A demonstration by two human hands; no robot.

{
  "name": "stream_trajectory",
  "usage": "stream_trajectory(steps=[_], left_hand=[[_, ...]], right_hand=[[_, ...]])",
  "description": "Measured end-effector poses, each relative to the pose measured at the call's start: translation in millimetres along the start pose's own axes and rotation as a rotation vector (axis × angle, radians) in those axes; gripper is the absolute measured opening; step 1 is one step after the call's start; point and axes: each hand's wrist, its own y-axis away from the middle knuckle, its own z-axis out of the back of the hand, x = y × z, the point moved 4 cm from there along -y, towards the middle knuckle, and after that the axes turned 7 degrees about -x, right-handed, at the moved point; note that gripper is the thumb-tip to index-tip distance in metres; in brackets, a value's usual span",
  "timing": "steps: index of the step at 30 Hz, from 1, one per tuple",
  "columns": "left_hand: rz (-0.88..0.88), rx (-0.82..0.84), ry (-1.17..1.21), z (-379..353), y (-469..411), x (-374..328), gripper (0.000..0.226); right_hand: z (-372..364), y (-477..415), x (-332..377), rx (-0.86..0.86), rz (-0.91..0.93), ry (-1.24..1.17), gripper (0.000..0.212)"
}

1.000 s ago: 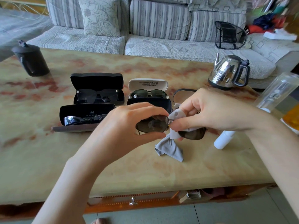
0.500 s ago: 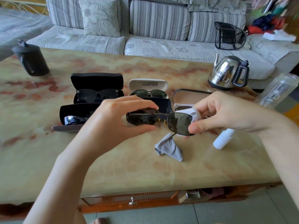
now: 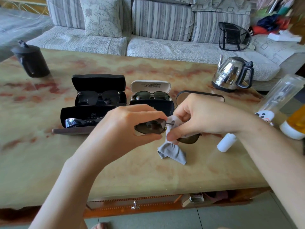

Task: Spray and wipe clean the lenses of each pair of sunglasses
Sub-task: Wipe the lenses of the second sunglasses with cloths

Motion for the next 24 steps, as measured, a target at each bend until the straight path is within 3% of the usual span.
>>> stream_trajectory(steps=[3,7,11,17,20,21,24], left_hand=[[0.013,-0.020,0.027,5,0,1,0.033],[0.039,-0.030,0.038,10,0,4,0.032],[0.056,-0.023,0.055,13,0,5,0.033],[0.078,-0.019,0.083,16,0,3,0.035],[0.094,-0.019,0.085,17,0,3,0.035],[0.099,-0.028,0.078,18,0,4,0.035],[0.090,-0.058,0.036,21,1,5,0.033]], right_hand=[[0,1,-1,-0.004,0.016,-0.059,0.023],[4,3,-8,0.047,0.000,-0.101,0.040],[11,10,-16,0.074,0.006,-0.075,0.030],[22,16,-29,0.023,-0.020,-0.115,0.034],[22,18,-33,0.019,0.016,-0.217,0.020],[22,17,-36,-0.004,0.027,-0.267,0.013],[25,11,-48,-0.134,0.094,-0.367,0.018]])
